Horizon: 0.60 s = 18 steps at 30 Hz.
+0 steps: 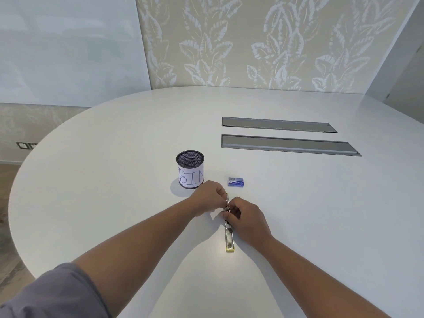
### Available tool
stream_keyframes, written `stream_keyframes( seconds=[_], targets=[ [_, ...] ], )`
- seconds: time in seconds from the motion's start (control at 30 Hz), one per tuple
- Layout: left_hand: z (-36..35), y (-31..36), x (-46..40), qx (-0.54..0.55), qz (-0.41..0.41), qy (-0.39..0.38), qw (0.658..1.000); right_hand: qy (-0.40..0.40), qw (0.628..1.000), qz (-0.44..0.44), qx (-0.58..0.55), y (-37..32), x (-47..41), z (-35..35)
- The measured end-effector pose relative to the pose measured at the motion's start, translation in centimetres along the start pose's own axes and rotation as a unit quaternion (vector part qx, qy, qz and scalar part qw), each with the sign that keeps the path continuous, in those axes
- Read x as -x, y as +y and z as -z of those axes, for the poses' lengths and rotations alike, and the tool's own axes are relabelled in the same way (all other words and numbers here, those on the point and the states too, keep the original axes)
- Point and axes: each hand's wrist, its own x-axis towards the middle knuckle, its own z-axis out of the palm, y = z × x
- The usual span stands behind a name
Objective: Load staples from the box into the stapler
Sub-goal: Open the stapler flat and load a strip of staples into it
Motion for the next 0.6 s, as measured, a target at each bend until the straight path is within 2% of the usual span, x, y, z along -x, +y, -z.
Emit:
stream_keyframes(
  seconds=[0.23, 0.6],
  targets=[
    [-0.2, 0.8, 0.0, -0.107, -0.031, 0.005, 0.994, 0.002, 1.000, -0.004, -0.005, 0.2, -0.1, 0.0],
    [0.0, 1.9, -0.6, -0.126, -0.011, -0.017, 0.992, 0.006, 1.000, -0.008, -0.007, 0.6, -0.2, -0.3]
  ],
)
